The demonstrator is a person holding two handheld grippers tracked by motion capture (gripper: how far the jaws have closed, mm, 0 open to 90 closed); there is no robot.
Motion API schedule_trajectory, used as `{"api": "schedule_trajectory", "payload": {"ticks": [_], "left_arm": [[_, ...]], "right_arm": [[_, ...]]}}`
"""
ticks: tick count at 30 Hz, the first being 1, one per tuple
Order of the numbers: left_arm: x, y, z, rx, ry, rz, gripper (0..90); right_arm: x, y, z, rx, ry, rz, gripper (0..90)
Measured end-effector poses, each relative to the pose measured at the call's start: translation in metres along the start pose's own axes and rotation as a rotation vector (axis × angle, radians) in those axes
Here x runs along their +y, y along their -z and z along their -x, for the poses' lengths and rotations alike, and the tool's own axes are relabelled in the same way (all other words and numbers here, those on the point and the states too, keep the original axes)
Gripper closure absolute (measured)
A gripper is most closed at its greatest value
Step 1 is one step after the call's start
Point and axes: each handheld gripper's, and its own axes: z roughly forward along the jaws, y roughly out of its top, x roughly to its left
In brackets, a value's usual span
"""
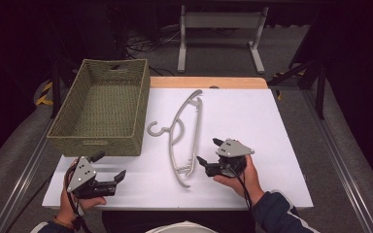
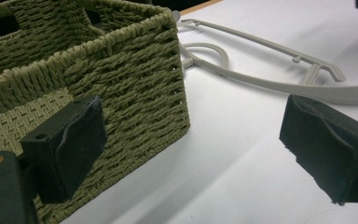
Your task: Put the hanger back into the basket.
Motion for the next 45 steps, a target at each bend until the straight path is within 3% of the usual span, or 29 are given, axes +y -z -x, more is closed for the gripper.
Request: {"api": "schedule_trajectory", "payload": {"ticks": [6, 9, 11, 12, 13, 17, 19, 20, 21, 24, 28, 35, 39, 43, 45], "left_arm": [[-0.001, -0.001, 0.0, -0.008, 0.004, -0.014, 7.9], [-0.002, -0.001, 0.001, -0.013, 0.002, -0.02, 8.0], [-0.002, -0.001, 0.001, -0.023, 0.009, -0.024, 8.1], [-0.002, -0.001, 0.001, -0.022, 0.003, -0.028, 8.1], [-0.002, -0.002, 0.001, -0.026, 0.003, -0.031, 8.1], [-0.002, -0.002, 0.002, -0.037, -0.003, -0.036, 8.5], [-0.002, -0.002, 0.003, -0.042, 0.001, -0.04, 8.8], [-0.003, -0.003, 0.002, -0.044, 0.0, -0.042, 8.8], [-0.003, -0.003, 0.002, -0.048, 0.003, -0.044, 8.9], [-0.003, -0.004, 0.002, -0.054, 0.005, -0.05, 9.0], [-0.003, -0.005, 0.004, -0.062, 0.0, -0.057, 9.4], [-0.003, -0.006, 0.005, -0.066, 0.001, -0.074, 9.7], [-0.004, -0.006, 0.004, -0.07, -0.003, -0.078, 9.8], [-0.004, -0.007, 0.005, -0.072, 0.0, -0.082, 9.8], [-0.004, -0.007, 0.006, -0.072, -0.005, -0.083, 10.1]], "right_arm": [[0.015, -0.038, -0.022, 0.084, -0.007, -0.14, 24.5], [0.019, -0.048, -0.028, 0.106, -0.008, -0.167, 25.7], [0.022, -0.057, -0.035, 0.135, -0.006, -0.207, 28.0], [0.024, -0.066, -0.041, 0.145, -0.008, -0.253, 30.3], [0.024, -0.066, -0.041, 0.145, -0.008, -0.253, 30.3], [0.022, -0.088, -0.047, 0.202, 0.01, -0.364, 44.5], [0.021, -0.095, -0.048, 0.247, -0.014, -0.399, 50.4], [0.021, -0.095, -0.048, 0.247, -0.014, -0.399, 50.4], [0.021, -0.101, -0.053, 0.27, 0.017, -0.436, 50.2], [0.024, -0.102, -0.056, 0.26, 0.053, -0.455, 51.0], [0.025, -0.103, -0.055, 0.268, 0.055, -0.46, 58.3], [0.025, -0.103, -0.043, 0.3, 0.029, -0.476, 63.9], [0.023, -0.096, -0.029, 0.251, 0.048, -0.505, 70.4], [0.02, -0.093, -0.025, 0.25, 0.043, -0.5, 72.1], [0.018, -0.092, -0.021, 0.259, 0.017, -0.489, 72.6]]}}
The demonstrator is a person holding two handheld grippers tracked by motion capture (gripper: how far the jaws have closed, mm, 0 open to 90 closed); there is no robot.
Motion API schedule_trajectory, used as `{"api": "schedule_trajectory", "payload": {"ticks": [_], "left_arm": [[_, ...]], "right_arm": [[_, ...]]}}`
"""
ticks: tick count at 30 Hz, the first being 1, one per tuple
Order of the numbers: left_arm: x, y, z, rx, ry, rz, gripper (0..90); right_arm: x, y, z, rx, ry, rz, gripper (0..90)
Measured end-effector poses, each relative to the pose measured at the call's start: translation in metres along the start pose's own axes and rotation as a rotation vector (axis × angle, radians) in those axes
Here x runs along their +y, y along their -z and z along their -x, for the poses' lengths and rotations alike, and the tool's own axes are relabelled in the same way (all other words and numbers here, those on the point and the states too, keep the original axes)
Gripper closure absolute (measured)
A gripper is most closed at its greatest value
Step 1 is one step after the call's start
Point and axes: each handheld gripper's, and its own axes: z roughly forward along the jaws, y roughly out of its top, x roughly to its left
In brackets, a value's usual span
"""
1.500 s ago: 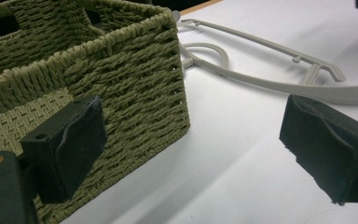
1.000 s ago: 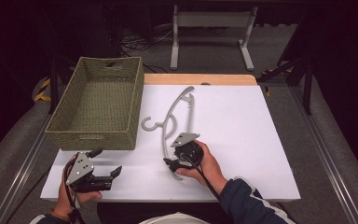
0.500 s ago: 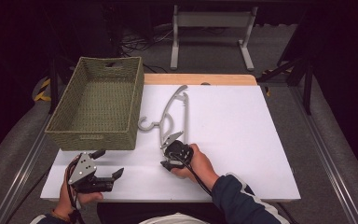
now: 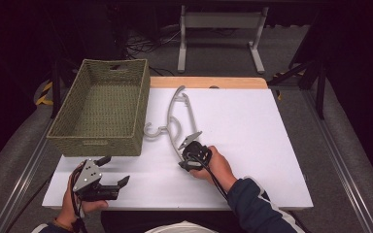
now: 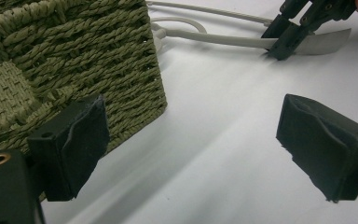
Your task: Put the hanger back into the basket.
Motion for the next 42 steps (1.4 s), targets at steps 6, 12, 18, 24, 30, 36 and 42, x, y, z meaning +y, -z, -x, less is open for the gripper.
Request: {"api": "schedule_trajectory", "payload": {"ticks": [6, 12, 18, 24, 30, 36, 42], "left_arm": [[0.001, -0.002, 0.001, 0.002, -0.005, -0.007, 10.4], [0.003, -0.008, 0.006, -0.01, -0.022, -0.02, 10.9], [0.009, -0.019, 0.015, -0.052, -0.038, -0.025, 12.2], [0.017, -0.03, 0.013, -0.092, 0.008, -0.003, 13.6], [0.03, -0.046, 0.013, -0.137, 0.067, 0.039, 15.3], [0.057, -0.071, 0.021, -0.185, 0.083, 0.082, 17.4], [0.086, -0.102, 0.026, -0.234, 0.126, 0.138, 19.4]], "right_arm": [[-0.014, 0.015, 0.025, 0.045, -0.113, 0.092, 78.9], [-0.027, 0.029, 0.048, 0.107, -0.194, 0.182, 83.1], [-0.033, 0.037, 0.059, 0.141, -0.255, 0.257, 83.1], [-0.041, 0.048, 0.069, 0.164, -0.304, 0.326, 83.0], [-0.046, 0.059, 0.074, 0.2, -0.331, 0.416, 83.0], [-0.052, 0.068, 0.073, 0.209, -0.338, 0.454, 83.0], [-0.057, 0.078, 0.068, 0.218, -0.32, 0.515, 83.0]]}}
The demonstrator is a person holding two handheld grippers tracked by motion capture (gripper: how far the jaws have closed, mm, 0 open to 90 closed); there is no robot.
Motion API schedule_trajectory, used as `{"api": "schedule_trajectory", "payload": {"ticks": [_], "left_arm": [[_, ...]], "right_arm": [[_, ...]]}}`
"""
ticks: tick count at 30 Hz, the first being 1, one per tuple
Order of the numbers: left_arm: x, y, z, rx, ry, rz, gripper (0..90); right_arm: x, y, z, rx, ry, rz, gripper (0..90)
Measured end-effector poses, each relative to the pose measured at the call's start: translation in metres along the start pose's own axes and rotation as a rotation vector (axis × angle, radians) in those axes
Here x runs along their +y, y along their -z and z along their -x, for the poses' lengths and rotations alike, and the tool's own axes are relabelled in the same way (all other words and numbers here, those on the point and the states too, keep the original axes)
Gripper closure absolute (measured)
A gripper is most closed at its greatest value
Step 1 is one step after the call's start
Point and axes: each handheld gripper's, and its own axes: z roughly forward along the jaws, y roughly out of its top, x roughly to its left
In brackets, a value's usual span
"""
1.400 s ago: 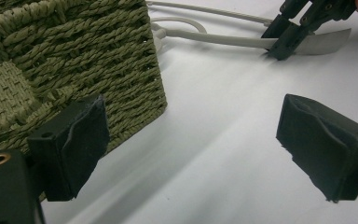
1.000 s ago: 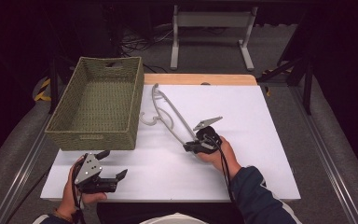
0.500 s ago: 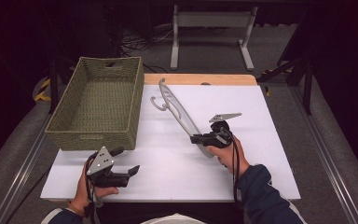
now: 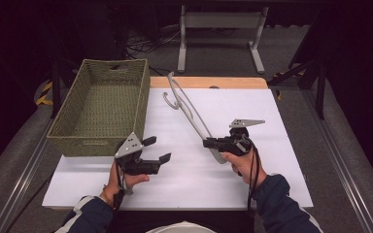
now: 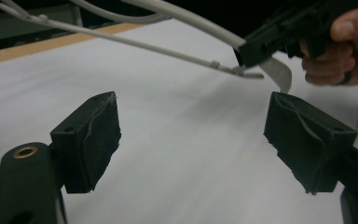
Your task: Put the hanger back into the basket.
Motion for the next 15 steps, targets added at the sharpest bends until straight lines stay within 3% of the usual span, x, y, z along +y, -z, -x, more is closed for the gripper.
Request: {"api": "schedule_trajectory", "payload": {"ticks": [6, 8, 9, 13, 15], "left_arm": [[0.016, -0.033, -0.003, -0.069, 0.082, 0.038, 20.8], [0.018, -0.041, -0.005, -0.076, 0.082, 0.038, 22.5], [0.019, -0.044, -0.007, -0.104, 0.099, 0.052, 23.1], [0.024, -0.052, -0.006, -0.113, 0.109, 0.047, 25.8], [0.025, -0.054, -0.007, -0.122, 0.134, 0.055, 27.6]], "right_arm": [[-0.002, 0.001, -0.008, 0.033, 0.028, 0.034, 83.0], [-0.003, 0.0, -0.012, 0.047, 0.041, 0.047, 83.0], [-0.005, -0.001, -0.014, 0.051, 0.048, 0.046, 83.0], [-0.008, -0.002, -0.018, 0.062, 0.052, 0.059, 82.9], [-0.009, -0.003, -0.02, 0.068, 0.062, 0.071, 82.9]]}}
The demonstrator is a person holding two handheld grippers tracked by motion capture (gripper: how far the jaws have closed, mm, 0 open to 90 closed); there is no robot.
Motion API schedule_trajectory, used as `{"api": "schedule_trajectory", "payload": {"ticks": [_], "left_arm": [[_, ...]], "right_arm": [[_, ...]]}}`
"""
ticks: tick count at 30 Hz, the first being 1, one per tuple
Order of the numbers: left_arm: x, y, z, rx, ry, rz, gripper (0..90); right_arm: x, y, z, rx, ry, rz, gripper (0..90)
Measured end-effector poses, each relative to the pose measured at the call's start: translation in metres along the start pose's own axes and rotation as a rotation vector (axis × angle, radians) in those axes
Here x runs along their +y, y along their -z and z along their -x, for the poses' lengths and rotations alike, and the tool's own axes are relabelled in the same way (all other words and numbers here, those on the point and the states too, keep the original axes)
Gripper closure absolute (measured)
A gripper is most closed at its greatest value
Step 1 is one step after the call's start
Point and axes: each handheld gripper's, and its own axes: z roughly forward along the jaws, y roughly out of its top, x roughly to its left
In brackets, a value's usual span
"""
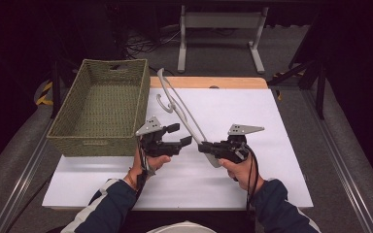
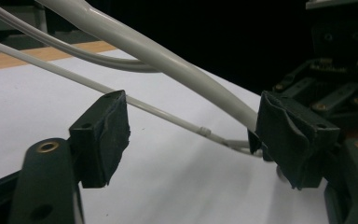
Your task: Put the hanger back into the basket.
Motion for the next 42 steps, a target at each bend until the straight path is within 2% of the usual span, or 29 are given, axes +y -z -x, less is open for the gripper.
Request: {"api": "schedule_trajectory", "payload": {"ticks": [4, 6, 9, 13, 17, 18, 19, 20, 21, 22, 24, 26, 31, 35, 38, 40, 42], "left_arm": [[0.001, -0.001, -0.003, -0.028, 0.025, 0.024, 36.4], [0.001, -0.001, -0.005, -0.028, 0.035, 0.027, 35.7], [0.002, 0.001, -0.009, -0.044, 0.06, 0.052, 44.7], [0.002, 0.0, -0.011, -0.062, 0.103, 0.075, 48.6], [0.001, -0.001, -0.012, -0.074, 0.114, 0.077, 51.4], [0.0, -0.001, -0.013, -0.085, 0.111, 0.069, 51.7], [-0.001, -0.002, -0.012, -0.117, 0.109, 0.062, 55.1], [-0.001, -0.004, -0.01, -0.113, 0.099, 0.045, 57.5], [-0.001, -0.006, -0.007, -0.109, 0.081, 0.036, 53.3], [0.001, -0.006, -0.003, -0.095, 0.048, 0.028, 56.0], [0.003, -0.004, -0.002, -0.092, 0.033, 0.045, 56.9], [0.006, -0.001, -0.003, -0.092, 0.044, 0.061, 58.8], [0.008, 0.001, -0.003, -0.095, 0.051, 0.068, 63.6], [0.01, 0.001, -0.001, -0.097, 0.028, 0.079, 67.5], [0.013, -0.001, 0.004, -0.109, 0.013, 0.078, 72.6], [0.017, -0.002, 0.009, -0.101, -0.01, 0.077, 76.3], [0.021, -0.002, 0.01, -0.103, -0.012, 0.08, 80.0]], "right_arm": [[-0.001, -0.006, -0.003, 0.018, 0.012, 0.007, 82.8], [-0.002, -0.009, -0.004, 0.016, 0.016, 0.008, 82.7], [-0.003, -0.01, -0.003, 0.018, 0.017, 0.014, 82.7], [-0.003, -0.011, -0.003, 0.009, 0.036, 0.025, 82.5], [-0.005, -0.012, -0.004, 0.001, 0.038, 0.039, 82.2], [-0.006, -0.012, -0.004, 0.006, 0.038, 0.046, 82.2], [-0.006, -0.013, -0.004, 0.001, 0.041, 0.047, 82.3], [-0.006, -0.013, -0.005, -0.012, 0.051, 0.048, 82.4], [-0.005, -0.013, -0.007, -0.011, 0.055, 0.054, 82.3], [-0.005, -0.014, -0.008, -0.006, 0.063, 0.052, 82.3], [-0.005, -0.015, -0.01, 0.005, 0.073, 0.052, 82.4], [-0.004, -0.014, -0.011, 0.006, 0.084, 0.073, 82.4], [-0.007, -0.015, -0.007, 0.019, 0.038, 0.085, 82.3], [-0.009, -0.018, -0.006, 0.023, 0.035, 0.078, 81.7], [-0.01, -0.02, -0.007, 0.003, 0.031, 0.066, 79.9], [-0.011, -0.019, -0.007, -0.003, 0.034, 0.061, 75.2], [-0.011, -0.016, -0.007, -0.026, 0.035, 0.047, 68.7]]}}
